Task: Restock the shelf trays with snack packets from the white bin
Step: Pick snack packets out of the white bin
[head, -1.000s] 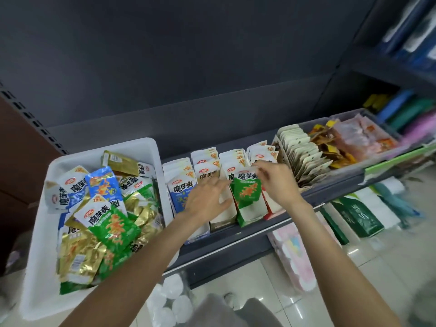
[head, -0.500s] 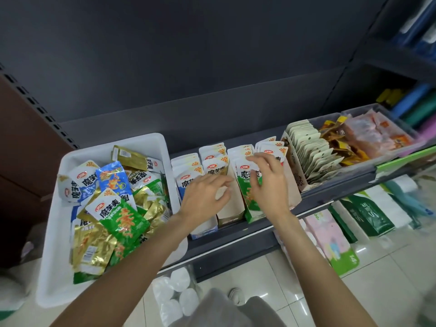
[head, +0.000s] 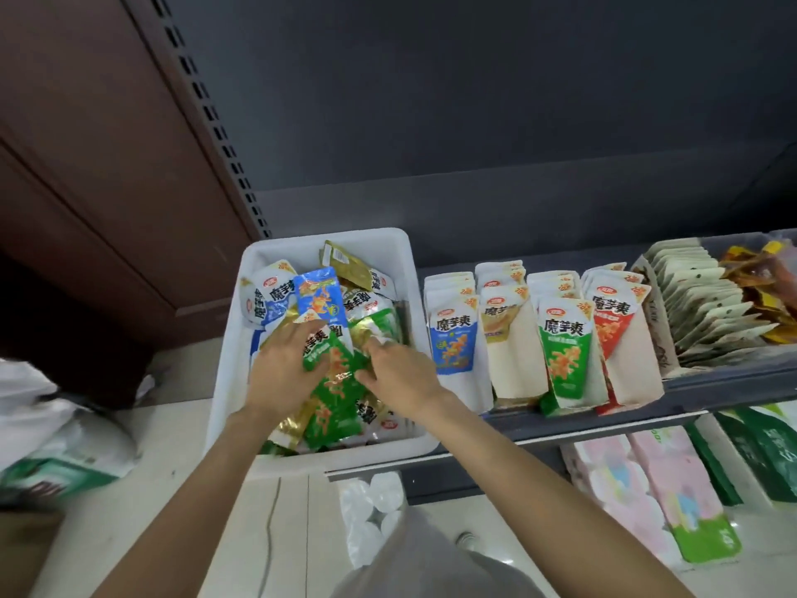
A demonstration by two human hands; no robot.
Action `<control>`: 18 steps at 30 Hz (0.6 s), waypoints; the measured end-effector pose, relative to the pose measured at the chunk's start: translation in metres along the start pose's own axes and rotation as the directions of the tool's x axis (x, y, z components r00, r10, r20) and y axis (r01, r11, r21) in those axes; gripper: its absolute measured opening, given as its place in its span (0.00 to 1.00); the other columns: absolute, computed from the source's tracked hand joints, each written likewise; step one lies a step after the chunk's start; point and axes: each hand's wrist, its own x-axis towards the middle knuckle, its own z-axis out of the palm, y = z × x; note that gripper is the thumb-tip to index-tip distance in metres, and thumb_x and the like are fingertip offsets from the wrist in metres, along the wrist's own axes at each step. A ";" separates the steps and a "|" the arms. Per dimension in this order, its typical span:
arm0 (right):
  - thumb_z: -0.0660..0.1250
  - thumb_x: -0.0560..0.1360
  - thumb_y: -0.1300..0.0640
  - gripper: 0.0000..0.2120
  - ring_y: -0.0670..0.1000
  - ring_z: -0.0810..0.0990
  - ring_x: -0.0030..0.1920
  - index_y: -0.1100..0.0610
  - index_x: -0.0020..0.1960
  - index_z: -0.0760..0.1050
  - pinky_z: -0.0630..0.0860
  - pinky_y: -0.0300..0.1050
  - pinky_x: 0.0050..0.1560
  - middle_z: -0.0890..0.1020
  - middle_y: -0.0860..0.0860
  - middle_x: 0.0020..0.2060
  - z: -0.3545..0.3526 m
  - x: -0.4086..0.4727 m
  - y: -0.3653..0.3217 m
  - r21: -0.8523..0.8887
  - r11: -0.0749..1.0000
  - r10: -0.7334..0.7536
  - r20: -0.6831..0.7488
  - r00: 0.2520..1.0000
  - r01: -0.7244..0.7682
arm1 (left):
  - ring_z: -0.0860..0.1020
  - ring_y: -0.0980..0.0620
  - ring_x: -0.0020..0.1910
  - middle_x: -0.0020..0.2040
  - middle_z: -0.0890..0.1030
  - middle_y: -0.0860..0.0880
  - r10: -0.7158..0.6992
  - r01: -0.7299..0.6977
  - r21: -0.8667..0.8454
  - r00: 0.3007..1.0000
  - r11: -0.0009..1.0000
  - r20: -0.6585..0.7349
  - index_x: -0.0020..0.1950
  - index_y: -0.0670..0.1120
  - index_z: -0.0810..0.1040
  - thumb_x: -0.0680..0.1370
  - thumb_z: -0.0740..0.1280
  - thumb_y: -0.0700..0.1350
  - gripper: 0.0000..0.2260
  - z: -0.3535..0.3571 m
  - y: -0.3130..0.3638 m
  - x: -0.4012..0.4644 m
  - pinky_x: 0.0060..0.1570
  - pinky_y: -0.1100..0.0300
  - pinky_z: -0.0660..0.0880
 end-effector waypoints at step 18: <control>0.61 0.79 0.64 0.04 0.48 0.83 0.36 0.59 0.51 0.73 0.81 0.48 0.39 0.81 0.54 0.51 -0.048 -0.029 0.006 0.981 0.189 0.385 -0.034 0.922 -0.043 | 0.75 0.56 0.60 0.63 0.74 0.53 -0.279 0.246 -0.909 0.948 0.336 0.153 0.67 0.53 0.68 0.76 0.67 0.39 0.22 -0.025 0.064 0.008 0.59 0.58 0.74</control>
